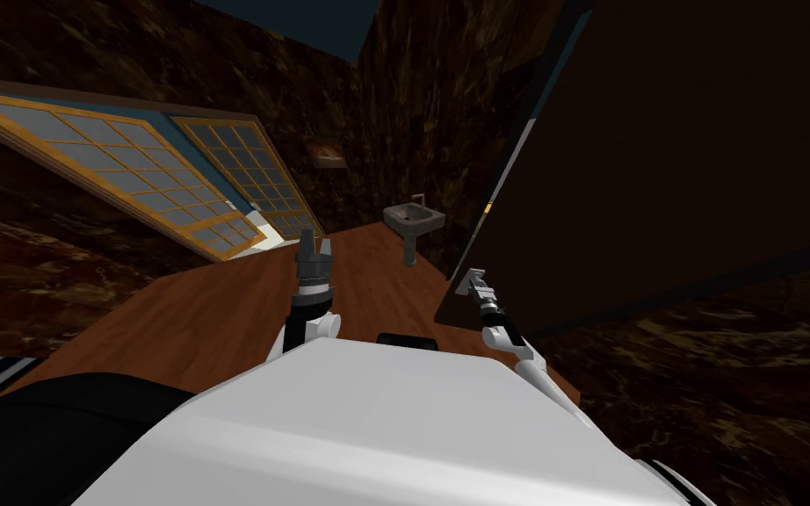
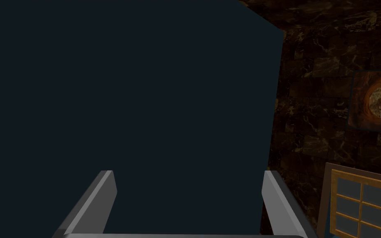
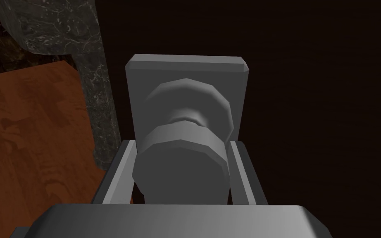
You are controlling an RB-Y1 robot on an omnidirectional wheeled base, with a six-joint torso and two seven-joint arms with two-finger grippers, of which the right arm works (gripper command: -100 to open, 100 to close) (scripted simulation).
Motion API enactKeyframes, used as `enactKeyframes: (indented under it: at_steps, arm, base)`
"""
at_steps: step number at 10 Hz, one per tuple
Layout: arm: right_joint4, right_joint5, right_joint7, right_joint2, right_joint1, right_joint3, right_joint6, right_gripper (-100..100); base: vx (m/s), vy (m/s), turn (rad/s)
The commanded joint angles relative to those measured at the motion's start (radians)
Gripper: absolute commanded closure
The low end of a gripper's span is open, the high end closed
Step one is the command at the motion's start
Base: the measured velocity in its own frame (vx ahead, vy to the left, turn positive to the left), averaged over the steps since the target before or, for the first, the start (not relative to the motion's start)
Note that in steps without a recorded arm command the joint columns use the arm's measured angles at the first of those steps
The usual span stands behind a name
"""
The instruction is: Pull the door open
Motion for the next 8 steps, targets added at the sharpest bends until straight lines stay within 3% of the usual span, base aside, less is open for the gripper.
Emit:
enactKeyframes:
  at_steps: [1, 4, 8]
  arm:
    - [0.0, 0.0, 0.0, 0.0, 0.0, 0.0, 0.0, 100]
    - [-0.012, 0.007, -0.032, -0.033, 0.018, 0.03, -0.024, 100]
    - [-0.031, 0.017, -0.08, -0.086, 0.043, 0.073, -0.063, 100]
  base:
    - [-0.09, -0.022, 0.027]
    - [-0.134, -0.06, 0.087]
    - [-0.219, -0.085, 0.114]
